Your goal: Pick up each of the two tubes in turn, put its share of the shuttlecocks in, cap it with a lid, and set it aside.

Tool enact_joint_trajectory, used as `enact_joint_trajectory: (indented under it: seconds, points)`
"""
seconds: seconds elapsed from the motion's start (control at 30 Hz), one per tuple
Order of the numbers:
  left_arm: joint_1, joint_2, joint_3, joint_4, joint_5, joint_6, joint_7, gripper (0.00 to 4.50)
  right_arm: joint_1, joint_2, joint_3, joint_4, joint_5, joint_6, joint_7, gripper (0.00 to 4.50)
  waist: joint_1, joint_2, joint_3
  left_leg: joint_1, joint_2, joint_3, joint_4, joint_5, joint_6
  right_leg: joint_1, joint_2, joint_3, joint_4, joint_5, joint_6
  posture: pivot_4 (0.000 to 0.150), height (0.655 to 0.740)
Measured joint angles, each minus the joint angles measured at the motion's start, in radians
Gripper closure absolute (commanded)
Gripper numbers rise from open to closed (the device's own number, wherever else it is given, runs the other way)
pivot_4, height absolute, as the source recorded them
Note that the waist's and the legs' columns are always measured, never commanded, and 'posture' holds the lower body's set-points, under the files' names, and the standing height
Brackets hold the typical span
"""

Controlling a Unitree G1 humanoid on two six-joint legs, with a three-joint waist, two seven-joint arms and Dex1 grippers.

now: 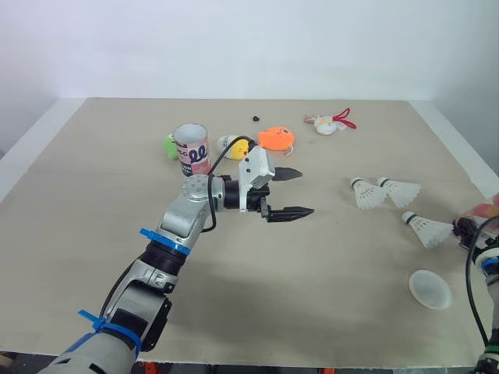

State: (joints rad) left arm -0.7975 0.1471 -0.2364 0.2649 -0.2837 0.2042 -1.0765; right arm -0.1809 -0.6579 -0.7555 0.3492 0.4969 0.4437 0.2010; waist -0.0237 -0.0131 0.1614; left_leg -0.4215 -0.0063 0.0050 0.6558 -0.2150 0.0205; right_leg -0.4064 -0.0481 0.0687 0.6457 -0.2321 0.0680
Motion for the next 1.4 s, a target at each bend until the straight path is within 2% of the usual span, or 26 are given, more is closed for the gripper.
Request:
enact_joint_trajectory:
  seconds: [0.27,0.47,0.7,0.8,0.93,1.03,1.13,1.27,1.4]
  points:
    - [-0.002,0.012,0.009,0.021,0.000,0.000,-0.001,0.00,0.097,-0.001,-0.024,-0.093,0.040,0.048,0.029,0.02,0.000,0.000,0.000,0.000,0.000,0.000,0.000,0.000,0.000,0.000,0.000,0.000,0.000,0.000,0.000,0.150,0.7400]
    - [-0.003,0.017,0.012,0.022,-0.009,0.000,-0.002,0.00,0.182,0.000,-0.039,-0.232,0.139,0.134,0.120,0.02,0.000,0.000,0.000,0.000,0.001,-0.001,0.000,0.000,0.000,0.000,0.001,0.000,0.000,0.000,0.001,0.150,0.7400]
    - [0.083,0.096,0.017,-0.083,-0.048,0.095,-0.024,0.00,0.427,-0.024,-0.102,-0.493,0.330,0.261,0.367,0.02,-0.001,0.001,0.000,0.000,0.003,-0.001,-0.001,-0.001,0.001,0.000,0.001,0.000,0.000,-0.002,0.001,0.150,0.7400]
    - [0.160,0.140,0.016,-0.193,-0.077,0.168,-0.026,0.00,0.489,-0.050,-0.123,-0.651,0.428,0.292,0.462,0.02,-0.003,0.002,0.000,0.002,0.004,-0.001,0.000,0.000,0.000,0.000,0.001,0.000,0.000,-0.003,0.005,0.150,0.7400]
    - [0.271,0.188,0.024,-0.366,-0.133,0.292,0.012,0.00,0.433,-0.121,-0.073,-0.860,0.536,0.313,0.495,0.02,-0.007,-0.001,0.002,0.003,0.007,-0.002,0.000,0.001,0.001,0.001,0.003,-0.001,0.000,-0.003,-0.001,0.150,0.7400]
    - [0.314,0.196,0.093,-0.442,-0.161,0.358,0.110,0.00,0.307,-0.124,0.085,-0.937,0.558,0.313,0.464,0.02,-0.001,-0.007,0.005,0.003,0.010,-0.002,0.002,0.003,0.001,0.001,0.006,-0.002,0.000,0.000,-0.004,0.150,0.7400]
    - [0.389,0.200,0.190,-0.518,-0.192,0.419,0.231,0.00,0.172,-0.076,0.293,-0.954,0.516,0.302,0.421,0.02,-0.002,-0.007,0.005,0.003,0.012,-0.001,0.002,0.003,0.000,0.000,0.007,-0.002,0.000,0.000,-0.006,0.150,0.7400]
    - [0.478,0.209,0.251,-0.601,-0.219,0.466,0.328,0.00,0.087,-0.067,0.436,-0.921,0.451,0.293,0.426,0.02,0.004,-0.007,0.005,0.000,0.012,-0.003,0.001,0.002,-0.002,-0.001,0.007,-0.002,0.000,0.000,-0.002,0.150,0.7400]
    - [0.568,0.175,0.317,-0.700,-0.250,0.494,0.454,0.00,-0.020,-0.050,0.556,-0.835,0.390,0.278,0.468,0.02,0.005,-0.008,0.006,-0.002,0.010,-0.003,0.001,0.000,-0.004,-0.001,0.005,-0.003,-0.001,0.002,-0.005,0.150,0.7400]
